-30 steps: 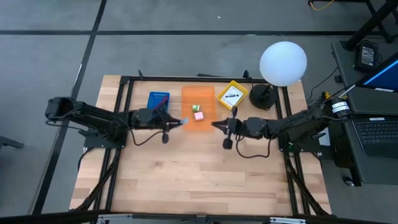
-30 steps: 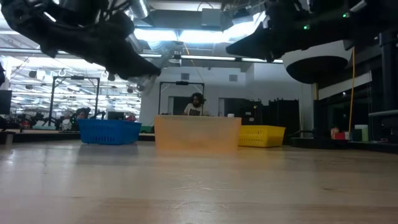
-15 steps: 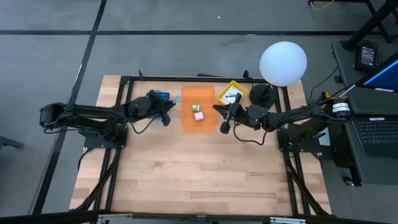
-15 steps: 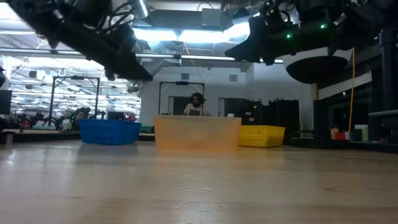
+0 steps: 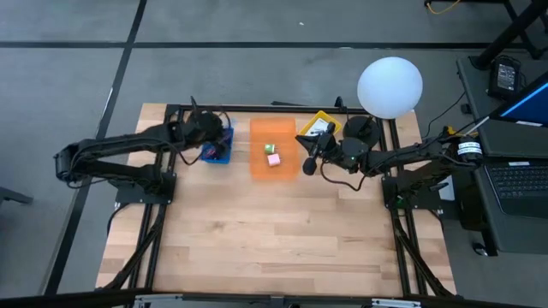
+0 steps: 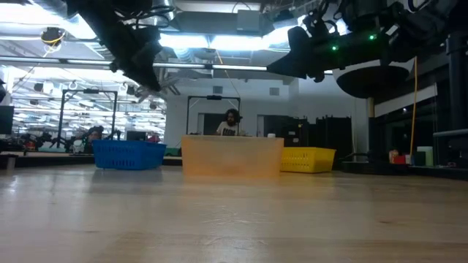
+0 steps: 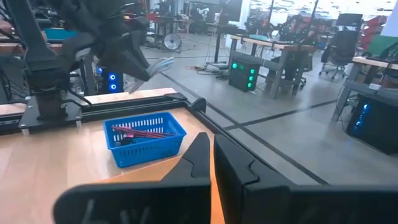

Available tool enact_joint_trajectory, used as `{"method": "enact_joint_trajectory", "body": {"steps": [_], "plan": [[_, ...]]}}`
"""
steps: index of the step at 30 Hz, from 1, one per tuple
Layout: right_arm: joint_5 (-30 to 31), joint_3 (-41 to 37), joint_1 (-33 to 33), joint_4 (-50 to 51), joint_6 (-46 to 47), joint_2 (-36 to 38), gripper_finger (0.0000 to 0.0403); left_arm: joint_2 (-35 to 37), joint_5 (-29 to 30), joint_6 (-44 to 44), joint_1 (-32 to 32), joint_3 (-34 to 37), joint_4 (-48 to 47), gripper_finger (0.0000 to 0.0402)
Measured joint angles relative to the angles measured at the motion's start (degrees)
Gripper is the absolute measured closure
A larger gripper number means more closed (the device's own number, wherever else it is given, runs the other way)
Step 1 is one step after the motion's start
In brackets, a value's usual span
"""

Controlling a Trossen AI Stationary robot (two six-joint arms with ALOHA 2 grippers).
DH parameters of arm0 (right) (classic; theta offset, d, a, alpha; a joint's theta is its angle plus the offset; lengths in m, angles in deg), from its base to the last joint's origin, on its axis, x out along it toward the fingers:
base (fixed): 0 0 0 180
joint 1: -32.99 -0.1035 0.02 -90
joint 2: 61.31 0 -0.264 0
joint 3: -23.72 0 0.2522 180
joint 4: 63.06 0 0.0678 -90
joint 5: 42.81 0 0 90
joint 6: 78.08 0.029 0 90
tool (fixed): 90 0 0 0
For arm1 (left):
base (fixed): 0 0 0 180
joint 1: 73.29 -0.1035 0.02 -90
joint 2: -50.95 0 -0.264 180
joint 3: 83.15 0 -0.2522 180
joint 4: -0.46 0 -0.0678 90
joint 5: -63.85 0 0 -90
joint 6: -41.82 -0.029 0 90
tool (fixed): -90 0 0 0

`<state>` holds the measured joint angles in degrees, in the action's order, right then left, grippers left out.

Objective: Pick and place items into bin
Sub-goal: Put the light blue USB cable wire into the blue basket

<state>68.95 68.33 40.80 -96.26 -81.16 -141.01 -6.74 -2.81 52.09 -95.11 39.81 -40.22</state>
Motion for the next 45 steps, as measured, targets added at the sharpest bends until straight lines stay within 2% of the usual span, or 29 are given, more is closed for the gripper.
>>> {"method": "enact_joint_trajectory", "body": {"steps": [3,7,12,22,30,45], "plan": [[-0.12,0.0,-0.02,0.02,-0.06,0.0,0.0398,0.0,-0.08,0.95,-2.34,-1.2,-2.87,0.0368],[-3.17,0.0,-0.03,0.02,-0.12,0.0,0.0398,-0.07,-0.34,1.79,-4.79,-1.2,-5.86,0.0367],[-3.56,0.0,-0.02,0.02,-0.18,0.0,0.0398,-1.6,-0.89,3.39,-5.98,-1.15,-8.0,0.0367],[-3.5,0.0,-0.04,0.02,-0.18,0.0,0.0398,-10.04,-3.29,5.31,-6.2,-1.15,-8.11,0.0365],[-3.5,0.0,-0.04,0.02,-0.19,0.0,0.0398,-15.21,-3.56,9.08,-9.21,-1.15,-11.22,0.0366],[-3.48,0.0,-0.04,0.02,-0.4,0.0,0.0398,-23.05,-5.1,7.12,-9.44,-1.15,-10.35,0.035]]}}
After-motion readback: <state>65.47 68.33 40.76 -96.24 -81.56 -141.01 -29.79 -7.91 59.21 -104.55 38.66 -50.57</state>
